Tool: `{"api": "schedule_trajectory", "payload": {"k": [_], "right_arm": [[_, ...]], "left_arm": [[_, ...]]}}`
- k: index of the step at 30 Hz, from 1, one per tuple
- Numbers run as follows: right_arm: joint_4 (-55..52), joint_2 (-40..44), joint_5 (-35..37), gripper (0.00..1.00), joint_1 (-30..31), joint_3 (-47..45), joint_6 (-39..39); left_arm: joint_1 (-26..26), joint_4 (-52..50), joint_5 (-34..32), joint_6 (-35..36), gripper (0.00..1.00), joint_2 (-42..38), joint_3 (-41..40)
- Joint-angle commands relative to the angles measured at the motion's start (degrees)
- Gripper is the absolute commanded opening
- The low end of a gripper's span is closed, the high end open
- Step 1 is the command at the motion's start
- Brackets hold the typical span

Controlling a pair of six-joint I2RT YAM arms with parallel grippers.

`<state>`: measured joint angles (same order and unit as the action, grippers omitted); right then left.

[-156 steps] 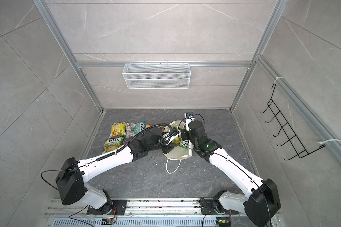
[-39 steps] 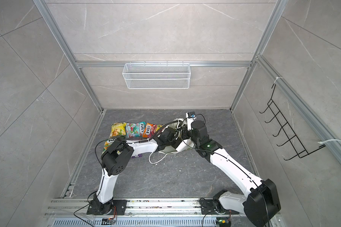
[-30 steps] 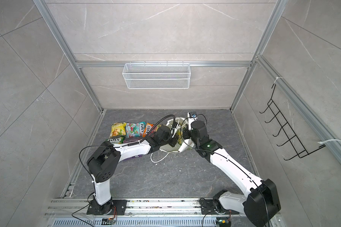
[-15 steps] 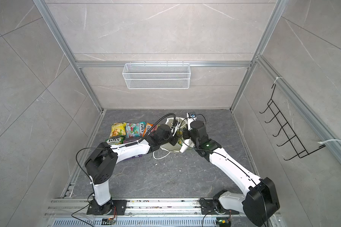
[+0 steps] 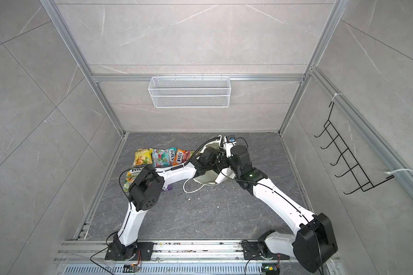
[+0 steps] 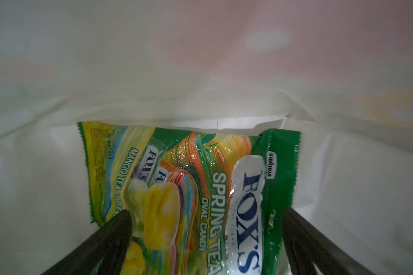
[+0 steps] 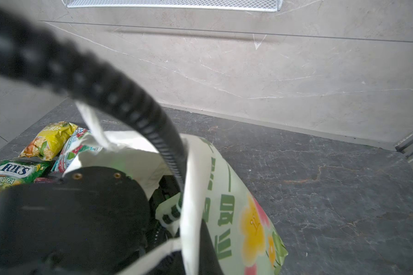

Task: Take the snacks out of the paper bag
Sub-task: Pick up the snack from the paper bag.

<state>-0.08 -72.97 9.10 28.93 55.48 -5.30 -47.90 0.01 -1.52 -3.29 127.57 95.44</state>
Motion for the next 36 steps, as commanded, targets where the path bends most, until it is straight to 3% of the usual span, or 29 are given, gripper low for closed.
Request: {"api": "schedule_trajectory", "payload": {"k": [1,7,10,12,13,16,17,22,36], "right_arm": [[3.1,0.0,-4.7,0.0,0.5,-0.1,0.7],[4.0,0.8,-6.1,0.0,0.5,-1.5,0.3],[4.6,1.1,-6.1,0.0,0.5,-2.1,0.3],[4.6,1.1,-6.0,0.0,0.5,-2.2,0.1],[4.6,1.2,-6.0,0.0,0.5,-2.3,0.1],[4.5,1.5,-5.5,0.0,0.5,-2.2,0.2],[4.4,1.6,-5.3,0.0,0.5,-2.2,0.3],[2.7,1.3,-2.9,0.0,0.5,-1.3,0.3],[0.9,0.9,2.9,0.0,0.5,-0.6,-0.4]], "left_arm": [[0.3,-4.5,0.1,-2.3,1.0,4.1,3.5],[0.4,-7.1,2.9,-5.4,0.96,10.3,7.6],[0.8,-7.8,5.3,-5.8,0.75,12.3,8.8],[1.2,-7.8,6.6,-5.9,0.46,13.0,9.1],[1.5,-7.7,7.1,-6.0,0.37,13.1,8.9],[2.0,-6.6,8.2,-5.7,0.15,11.7,7.5],[2.0,-5.4,7.8,-5.4,0.11,10.6,6.2],[2.0,-2.1,5.6,-3.2,0.0,3.7,1.3],[1.8,7.0,4.1,-0.6,0.0,-14.6,-10.1]]}}
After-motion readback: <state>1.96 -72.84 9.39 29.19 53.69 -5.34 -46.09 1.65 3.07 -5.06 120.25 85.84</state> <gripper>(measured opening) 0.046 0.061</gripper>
